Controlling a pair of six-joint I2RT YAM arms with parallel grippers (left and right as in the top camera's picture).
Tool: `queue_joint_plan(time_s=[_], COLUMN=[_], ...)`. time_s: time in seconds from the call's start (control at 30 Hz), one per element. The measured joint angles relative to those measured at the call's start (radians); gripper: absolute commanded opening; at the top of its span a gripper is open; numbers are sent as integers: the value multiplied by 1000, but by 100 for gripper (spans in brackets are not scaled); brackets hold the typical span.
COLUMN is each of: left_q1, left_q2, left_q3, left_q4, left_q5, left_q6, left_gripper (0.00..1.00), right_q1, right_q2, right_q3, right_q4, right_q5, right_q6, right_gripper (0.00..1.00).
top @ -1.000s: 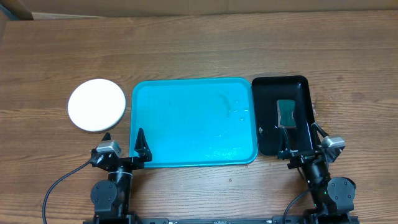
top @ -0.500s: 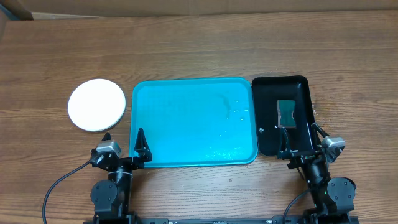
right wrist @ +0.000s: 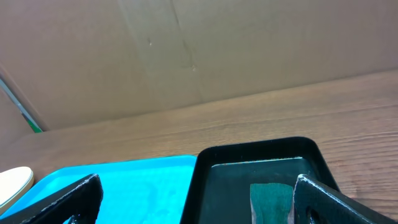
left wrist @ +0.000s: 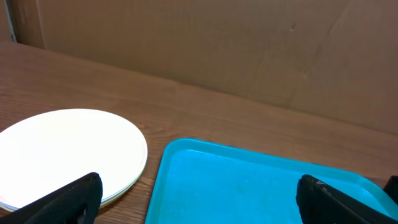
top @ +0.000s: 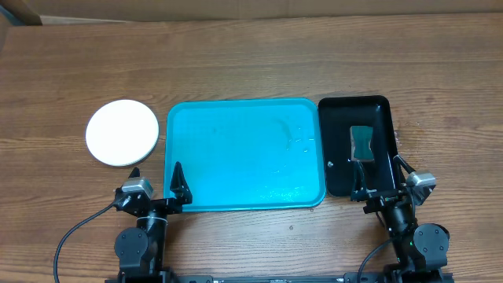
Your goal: Clean dirty plates on tray and stack at the side
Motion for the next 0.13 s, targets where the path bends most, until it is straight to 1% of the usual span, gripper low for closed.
queue_joint_plan(time_s=[0.13], left_q1=[0], left_q2=[0], left_q3=[0], left_q4=[0], left_q5=[0], left_q6=[0], left_gripper=[100], right_q1=[0], right_q2=[0], right_q3=[0], right_q4=[0], right_q5=[0], right_q6=[0], right_gripper=[100])
